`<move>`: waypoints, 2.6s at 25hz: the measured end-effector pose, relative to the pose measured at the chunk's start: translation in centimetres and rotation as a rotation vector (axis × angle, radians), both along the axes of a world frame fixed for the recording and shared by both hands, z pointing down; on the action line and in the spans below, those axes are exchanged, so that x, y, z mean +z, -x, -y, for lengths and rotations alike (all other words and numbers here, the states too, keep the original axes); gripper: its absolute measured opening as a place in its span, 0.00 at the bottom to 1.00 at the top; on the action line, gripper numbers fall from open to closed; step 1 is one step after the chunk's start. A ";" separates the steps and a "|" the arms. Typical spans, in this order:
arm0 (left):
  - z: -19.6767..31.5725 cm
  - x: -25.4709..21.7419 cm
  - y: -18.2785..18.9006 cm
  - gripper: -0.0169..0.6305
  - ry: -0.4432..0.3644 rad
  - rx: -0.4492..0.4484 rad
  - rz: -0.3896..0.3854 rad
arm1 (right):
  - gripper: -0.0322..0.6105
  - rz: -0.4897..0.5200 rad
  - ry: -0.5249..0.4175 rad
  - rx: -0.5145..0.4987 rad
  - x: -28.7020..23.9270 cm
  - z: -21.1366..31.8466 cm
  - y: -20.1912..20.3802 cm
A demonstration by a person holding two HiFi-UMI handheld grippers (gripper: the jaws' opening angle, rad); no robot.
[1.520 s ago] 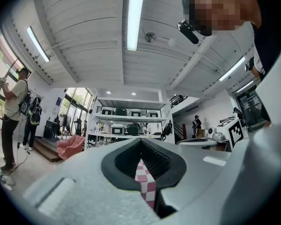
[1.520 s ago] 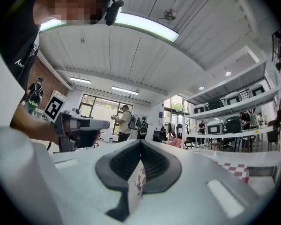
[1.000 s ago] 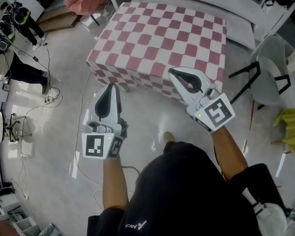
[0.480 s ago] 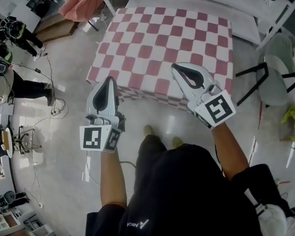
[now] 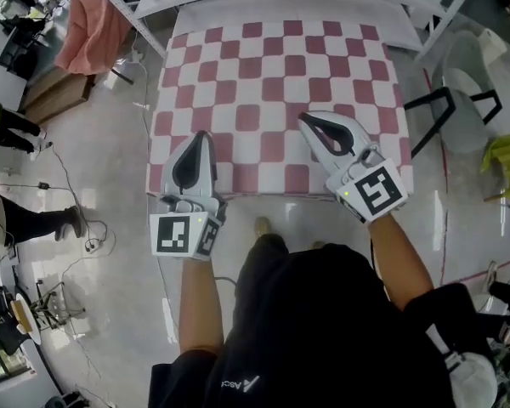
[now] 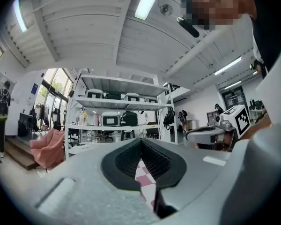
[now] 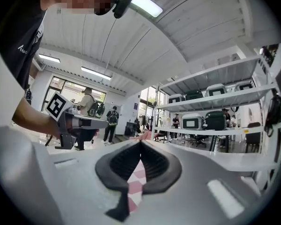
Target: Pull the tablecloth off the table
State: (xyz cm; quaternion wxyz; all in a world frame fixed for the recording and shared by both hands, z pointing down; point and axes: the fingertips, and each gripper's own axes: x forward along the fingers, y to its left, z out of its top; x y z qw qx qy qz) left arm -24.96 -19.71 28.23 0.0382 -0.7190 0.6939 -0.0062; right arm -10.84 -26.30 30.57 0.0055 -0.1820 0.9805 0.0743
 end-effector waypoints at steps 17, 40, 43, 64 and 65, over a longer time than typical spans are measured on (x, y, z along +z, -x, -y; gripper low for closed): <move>9.3 9.1 11.0 0.05 0.264 0.184 -0.183 | 0.18 -0.157 0.234 0.402 7.8 6.4 5.0; 16.8 25.8 17.1 0.40 0.812 -0.068 -0.159 | 0.49 -0.477 0.621 0.659 24.5 19.4 -3.5; 17.1 27.3 17.8 0.40 0.871 -0.092 -0.160 | 0.52 -0.520 0.668 0.680 26.1 20.2 -4.2; 17.9 29.3 16.0 0.17 0.968 -0.030 -0.027 | 0.23 -0.593 0.686 0.644 27.7 19.9 -2.5; 17.9 29.3 15.8 0.15 0.964 -0.026 -0.022 | 0.20 -0.601 0.683 0.641 27.7 19.8 -2.3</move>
